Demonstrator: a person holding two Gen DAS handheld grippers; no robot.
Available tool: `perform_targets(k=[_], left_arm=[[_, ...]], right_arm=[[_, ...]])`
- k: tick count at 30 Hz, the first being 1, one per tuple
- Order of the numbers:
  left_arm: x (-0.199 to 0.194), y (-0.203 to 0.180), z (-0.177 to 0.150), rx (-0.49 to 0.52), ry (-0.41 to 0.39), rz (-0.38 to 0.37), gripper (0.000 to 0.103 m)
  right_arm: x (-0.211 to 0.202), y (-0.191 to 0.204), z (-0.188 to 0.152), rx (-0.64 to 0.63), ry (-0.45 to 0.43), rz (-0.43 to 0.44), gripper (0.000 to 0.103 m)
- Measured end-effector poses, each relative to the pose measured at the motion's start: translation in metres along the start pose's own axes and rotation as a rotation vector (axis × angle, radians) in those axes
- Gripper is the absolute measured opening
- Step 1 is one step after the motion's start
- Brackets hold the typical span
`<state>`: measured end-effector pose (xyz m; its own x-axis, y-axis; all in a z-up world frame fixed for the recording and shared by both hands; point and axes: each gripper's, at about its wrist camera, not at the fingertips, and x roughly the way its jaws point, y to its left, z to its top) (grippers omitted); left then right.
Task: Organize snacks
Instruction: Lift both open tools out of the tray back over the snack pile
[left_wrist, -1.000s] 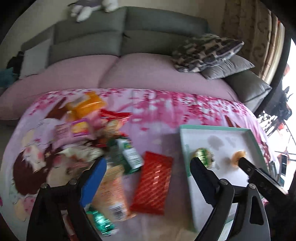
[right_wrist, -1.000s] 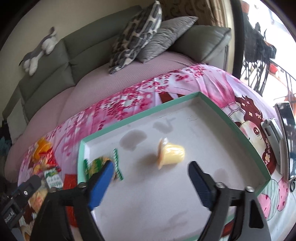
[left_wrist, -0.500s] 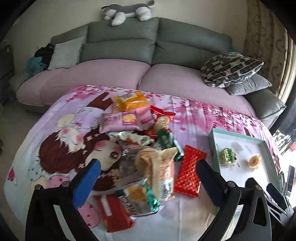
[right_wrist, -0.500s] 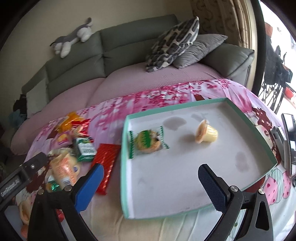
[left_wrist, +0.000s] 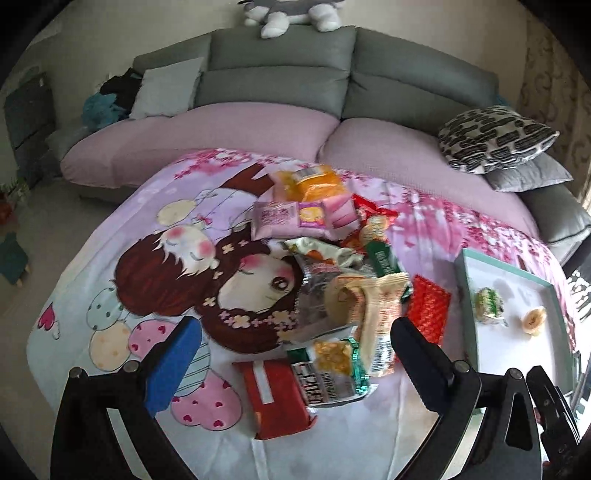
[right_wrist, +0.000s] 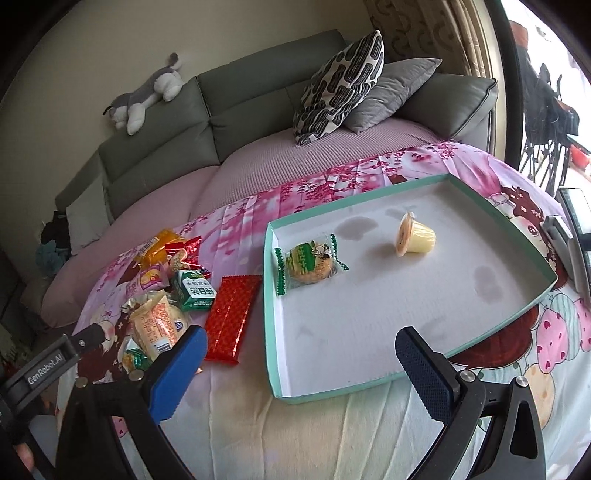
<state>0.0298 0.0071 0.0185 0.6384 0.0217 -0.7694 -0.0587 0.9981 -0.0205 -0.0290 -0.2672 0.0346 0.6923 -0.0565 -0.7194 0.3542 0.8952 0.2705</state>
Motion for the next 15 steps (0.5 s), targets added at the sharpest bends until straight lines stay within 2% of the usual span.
perform_targets(k=[4,9,15], left_arm=[[0.012,0.019,-0.002,-0.075,0.076,0.038,0.102],[0.026,0.041,-0.007,-0.174,0.163,0.047,0.102],[0.044,0.062,-0.018,-0.287,0.28,-0.013,0.102]], right_arm=[[0.004,0.003,-0.001,-0.02,0.014,-0.007,0.103],[0.013,0.018,-0.007,-0.085,0.057,0.005,0.103],[0.025,0.04,-0.018,-0.134,0.126,0.075,0.103]])
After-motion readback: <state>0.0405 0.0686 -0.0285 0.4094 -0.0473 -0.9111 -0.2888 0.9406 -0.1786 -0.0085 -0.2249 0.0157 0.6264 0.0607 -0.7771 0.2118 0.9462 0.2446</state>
